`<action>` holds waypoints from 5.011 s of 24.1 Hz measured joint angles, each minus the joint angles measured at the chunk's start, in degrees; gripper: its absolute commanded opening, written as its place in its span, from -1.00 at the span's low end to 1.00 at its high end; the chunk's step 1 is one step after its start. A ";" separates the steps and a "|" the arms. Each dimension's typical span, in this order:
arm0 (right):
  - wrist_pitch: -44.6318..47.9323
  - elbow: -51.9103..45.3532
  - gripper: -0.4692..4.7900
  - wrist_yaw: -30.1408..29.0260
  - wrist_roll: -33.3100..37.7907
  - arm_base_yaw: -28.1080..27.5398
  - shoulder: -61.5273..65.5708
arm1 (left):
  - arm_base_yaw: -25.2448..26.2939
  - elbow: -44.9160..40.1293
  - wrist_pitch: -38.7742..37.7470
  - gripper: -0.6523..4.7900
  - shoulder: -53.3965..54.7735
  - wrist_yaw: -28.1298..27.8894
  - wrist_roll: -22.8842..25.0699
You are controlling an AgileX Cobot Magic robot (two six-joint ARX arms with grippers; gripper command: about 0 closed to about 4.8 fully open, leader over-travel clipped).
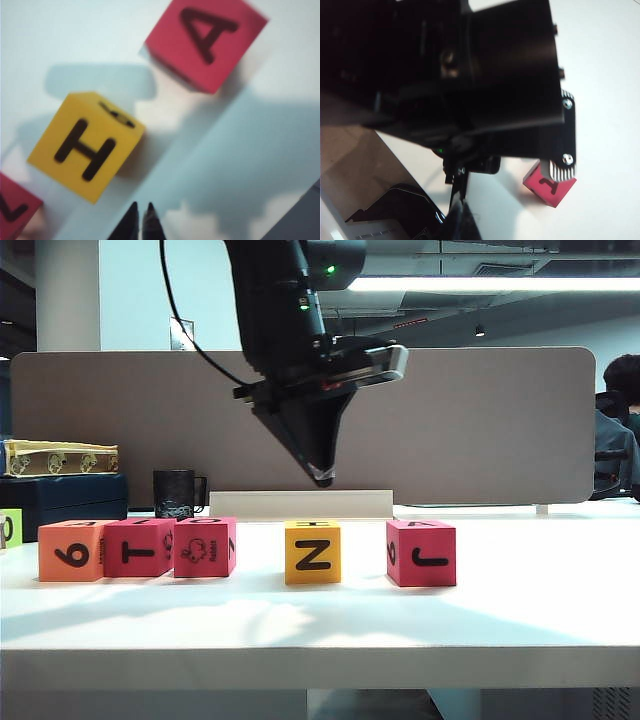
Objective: Select the appropriate blocks from the scattered letter blocks on the table and arrange them in a row to spell out "ALOHA".
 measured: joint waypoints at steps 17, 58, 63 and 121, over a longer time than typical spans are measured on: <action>-8.37 0.00 -0.84 6.51 0.28 -0.17 -5.38 | 0.17 -0.02 0.50 -0.78 5.46 1.60 0.83; -13.62 -0.02 -0.84 13.86 1.79 -0.11 -9.25 | 1.84 -0.11 23.23 -0.78 10.10 -6.45 2.32; -13.62 -0.02 -0.84 13.86 1.81 -0.11 -9.25 | 1.79 0.02 25.03 -0.78 10.10 -6.32 2.32; -12.48 -0.02 -0.84 13.60 1.99 -0.11 -9.22 | 4.52 13.55 1.64 0.12 15.37 -2.56 -21.07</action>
